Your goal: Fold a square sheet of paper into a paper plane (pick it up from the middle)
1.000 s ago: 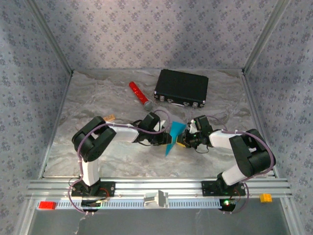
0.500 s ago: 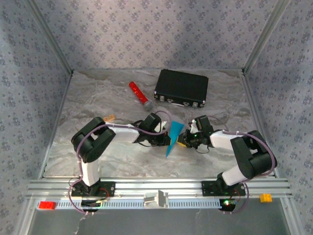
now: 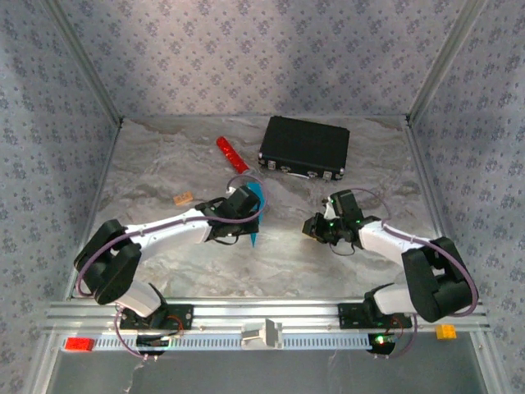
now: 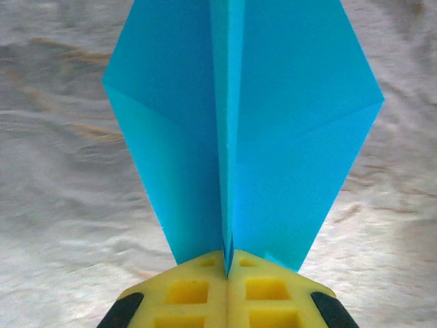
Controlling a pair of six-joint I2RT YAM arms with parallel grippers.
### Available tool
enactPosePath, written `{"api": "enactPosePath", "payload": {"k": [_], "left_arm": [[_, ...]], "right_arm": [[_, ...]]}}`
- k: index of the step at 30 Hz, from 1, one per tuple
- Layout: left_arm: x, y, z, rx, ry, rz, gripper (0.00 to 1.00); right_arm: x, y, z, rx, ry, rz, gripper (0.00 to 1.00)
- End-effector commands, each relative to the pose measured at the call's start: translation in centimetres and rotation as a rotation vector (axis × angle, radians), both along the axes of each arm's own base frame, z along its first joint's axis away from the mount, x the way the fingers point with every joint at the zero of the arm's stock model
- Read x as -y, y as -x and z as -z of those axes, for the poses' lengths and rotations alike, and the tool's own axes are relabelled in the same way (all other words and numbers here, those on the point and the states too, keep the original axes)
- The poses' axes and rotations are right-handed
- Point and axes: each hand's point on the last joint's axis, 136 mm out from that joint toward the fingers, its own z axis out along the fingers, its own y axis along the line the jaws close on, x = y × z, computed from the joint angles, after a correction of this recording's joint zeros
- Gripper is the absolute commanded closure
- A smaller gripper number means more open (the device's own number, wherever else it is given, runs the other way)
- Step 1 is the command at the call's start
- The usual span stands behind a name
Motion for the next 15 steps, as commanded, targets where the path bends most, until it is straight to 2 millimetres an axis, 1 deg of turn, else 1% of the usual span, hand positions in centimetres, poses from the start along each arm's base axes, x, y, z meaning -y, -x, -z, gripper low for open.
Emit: {"api": "enactPosePath", "payload": {"k": [1, 8, 15], "left_arm": [[-1.6, 0.4, 0.7, -0.017, -0.124, -0.024, 0.99], [-0.4, 1.4, 2.6, -0.072, -0.112, 0.011, 0.98], [-0.1, 1.7, 3.4, -0.087, -0.118, 0.026, 0.96]], "right_arm": [[-0.6, -0.4, -0.2, 0.003, 0.021, -0.014, 0.82], [-1.5, -0.4, 0.2, -0.007, 0.023, -0.034, 0.82], [-1.7, -0.4, 0.4, -0.011, 0.026, -0.038, 0.82]]}}
